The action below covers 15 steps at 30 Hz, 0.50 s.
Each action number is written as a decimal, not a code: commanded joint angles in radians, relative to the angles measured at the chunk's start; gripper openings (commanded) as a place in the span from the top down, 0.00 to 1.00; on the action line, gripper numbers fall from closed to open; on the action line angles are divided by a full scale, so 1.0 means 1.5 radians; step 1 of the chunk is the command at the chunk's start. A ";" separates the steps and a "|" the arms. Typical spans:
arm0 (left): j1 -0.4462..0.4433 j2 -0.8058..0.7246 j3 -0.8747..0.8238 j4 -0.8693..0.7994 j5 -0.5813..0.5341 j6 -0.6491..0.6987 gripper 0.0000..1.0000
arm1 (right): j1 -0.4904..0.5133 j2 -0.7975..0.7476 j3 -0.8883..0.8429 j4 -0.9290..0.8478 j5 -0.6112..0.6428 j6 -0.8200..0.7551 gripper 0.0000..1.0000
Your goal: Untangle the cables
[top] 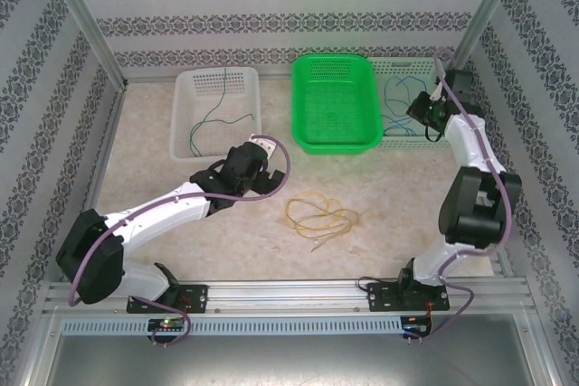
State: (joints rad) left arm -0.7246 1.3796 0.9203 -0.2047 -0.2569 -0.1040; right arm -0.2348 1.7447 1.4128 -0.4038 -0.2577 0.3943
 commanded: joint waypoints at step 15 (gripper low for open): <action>0.004 0.058 0.038 -0.049 0.043 -0.014 0.00 | 0.009 0.111 0.138 -0.100 0.130 -0.099 0.27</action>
State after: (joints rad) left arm -0.7246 1.4479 0.9409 -0.2405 -0.2211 -0.1127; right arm -0.2371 1.9778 1.6642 -0.5400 -0.1120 0.2829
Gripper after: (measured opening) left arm 0.996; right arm 0.724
